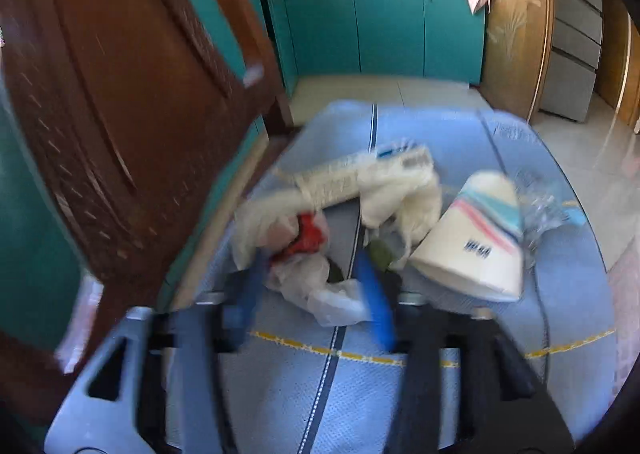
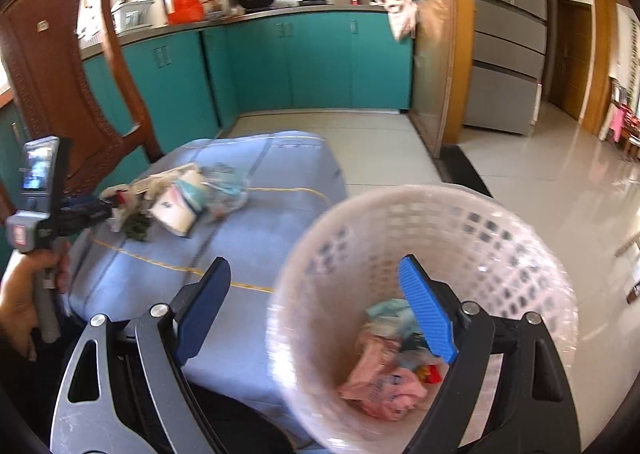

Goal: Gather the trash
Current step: 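Grasp the white tissue on the table with the left tool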

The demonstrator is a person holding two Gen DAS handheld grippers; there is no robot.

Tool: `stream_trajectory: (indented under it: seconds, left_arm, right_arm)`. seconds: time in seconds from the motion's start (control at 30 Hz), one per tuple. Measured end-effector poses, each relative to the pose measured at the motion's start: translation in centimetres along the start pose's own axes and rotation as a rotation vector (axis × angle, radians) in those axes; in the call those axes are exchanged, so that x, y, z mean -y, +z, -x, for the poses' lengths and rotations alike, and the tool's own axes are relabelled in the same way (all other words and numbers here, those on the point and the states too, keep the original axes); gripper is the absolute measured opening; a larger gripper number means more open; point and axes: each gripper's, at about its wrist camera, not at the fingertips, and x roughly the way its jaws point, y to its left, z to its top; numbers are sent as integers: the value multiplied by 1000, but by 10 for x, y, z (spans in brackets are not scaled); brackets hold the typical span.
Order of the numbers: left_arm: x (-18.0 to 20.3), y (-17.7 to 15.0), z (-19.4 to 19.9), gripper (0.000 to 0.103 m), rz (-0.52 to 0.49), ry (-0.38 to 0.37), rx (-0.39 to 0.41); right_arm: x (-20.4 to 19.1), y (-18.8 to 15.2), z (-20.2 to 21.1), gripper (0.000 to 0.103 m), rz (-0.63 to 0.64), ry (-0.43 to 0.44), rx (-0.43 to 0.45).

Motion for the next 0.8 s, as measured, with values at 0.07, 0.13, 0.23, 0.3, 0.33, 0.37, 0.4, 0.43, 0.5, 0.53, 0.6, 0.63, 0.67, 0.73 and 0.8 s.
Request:
stream_trajectory:
  seconds: [0.07,0.13,0.23,0.3,0.33,0.37,0.4,0.43,0.5,0.53,0.6,0.63,0.67,0.73,0.8]
  left_arm:
    - [-4,-3,-11,4,27,-79,-55]
    - [-11,-10,-10,1,34,-100,-55]
    - [-12,-15,13,1,13,-176,-4]
    - [-15,-18,32,1,15,-269,19]
    - [-18,-22,45,1,11,-341,35]
    - [-19,-24,54,1,5,-388,42]
    - [-19,-26,63,1,-1,-431,45]
    - [-22,-31,74,1,-9,-499,51]
    - [-27,-38,90,1,-25,-562,72]
    - [-27,-39,95,1,-56,-571,81]
    - [-24,-40,98,2,-94,-484,93]
    - [-21,-39,92,11,-109,-381,96]
    - [-21,-37,84,22,-104,-317,81]
    - [-20,-31,61,64,-68,-229,31]
    - [-19,-23,33,67,-38,-196,-21]
  right_arm:
    - [-14,1,0,84,19,18,-1]
    - [-22,2,1,84,32,32,0]
    - [-32,1,2,84,42,47,-2]
    - [-35,0,2,84,43,57,-8]
    - [-37,-1,1,84,44,61,-12]
    - [-39,-2,0,84,44,62,-14]
    - [-40,-2,0,84,45,63,-16]
    - [-40,-2,-1,84,45,66,-18]
    - [-42,-3,-2,84,41,73,-22]
    - [-43,-3,-3,84,38,77,-24]
    - [-46,-4,-6,84,35,87,-33]
    - [-48,-4,-7,84,36,92,-36]
    - [-50,-4,-8,84,38,99,-38]
    - [-56,-5,-9,84,47,110,-40]
    - [-59,-6,-10,84,56,119,-44]
